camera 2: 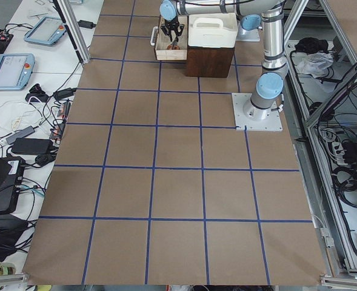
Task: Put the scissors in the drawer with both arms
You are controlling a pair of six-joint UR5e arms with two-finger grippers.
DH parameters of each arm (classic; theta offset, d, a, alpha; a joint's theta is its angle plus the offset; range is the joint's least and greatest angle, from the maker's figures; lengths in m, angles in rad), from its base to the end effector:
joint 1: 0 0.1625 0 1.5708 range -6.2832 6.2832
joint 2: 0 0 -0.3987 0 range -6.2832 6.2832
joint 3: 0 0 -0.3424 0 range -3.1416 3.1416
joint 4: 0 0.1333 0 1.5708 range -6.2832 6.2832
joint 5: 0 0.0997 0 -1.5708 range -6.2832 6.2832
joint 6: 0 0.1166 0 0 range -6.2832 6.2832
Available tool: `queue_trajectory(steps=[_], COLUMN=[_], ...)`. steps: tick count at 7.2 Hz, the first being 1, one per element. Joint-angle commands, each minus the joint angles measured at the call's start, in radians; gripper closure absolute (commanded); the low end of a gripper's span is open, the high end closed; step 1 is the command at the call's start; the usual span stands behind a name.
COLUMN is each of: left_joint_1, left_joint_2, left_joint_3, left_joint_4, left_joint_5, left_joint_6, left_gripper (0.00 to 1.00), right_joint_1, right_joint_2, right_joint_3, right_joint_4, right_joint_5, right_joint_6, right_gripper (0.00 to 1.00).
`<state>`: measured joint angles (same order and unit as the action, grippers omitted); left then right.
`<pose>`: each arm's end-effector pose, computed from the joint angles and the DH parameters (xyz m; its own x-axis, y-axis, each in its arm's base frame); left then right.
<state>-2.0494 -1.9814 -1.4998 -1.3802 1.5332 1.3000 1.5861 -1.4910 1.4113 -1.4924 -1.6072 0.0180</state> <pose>-0.3816 -0.4366 0.2840 0.2009 0.9676 0.1530 0.9790 -0.2039 0.0039 0.1363 -0.4709 0.4708 -0.9993 0.0028 0.0364 0.0027 1.0000 -0.0020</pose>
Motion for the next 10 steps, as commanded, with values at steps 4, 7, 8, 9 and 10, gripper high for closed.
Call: queue_trajectory(steps=[4,7,8,9,10], left_joint_1=[0.015,0.139,0.190,0.265,0.311], left_joint_2=[0.093,0.246,0.283,0.306,0.340], left_joint_3=[0.045,0.079,0.073,0.063,0.062], left_joint_4=[-0.016,-0.207,-0.218,-0.233,-0.246], left_joint_5=[-0.025,-0.022,-0.019,-0.024,-0.024], left_joint_6=[-0.075,-0.314,-0.370,-0.387,-0.474], left_gripper=[0.34,0.30,0.26,0.26,0.14], right_joint_1=[0.000,0.000,0.000,0.002,0.002], right_joint_2=[0.000,0.000,0.000,0.000,-0.005], right_joint_3=[0.000,0.000,0.002,0.009,0.021], right_joint_4=[0.001,0.004,0.008,0.003,-0.003], right_joint_5=[0.000,-0.002,-0.002,-0.003,-0.003], right_joint_6=[-0.001,0.000,0.000,0.000,0.002], right_gripper=[0.00,0.00,0.00,0.00,0.00])
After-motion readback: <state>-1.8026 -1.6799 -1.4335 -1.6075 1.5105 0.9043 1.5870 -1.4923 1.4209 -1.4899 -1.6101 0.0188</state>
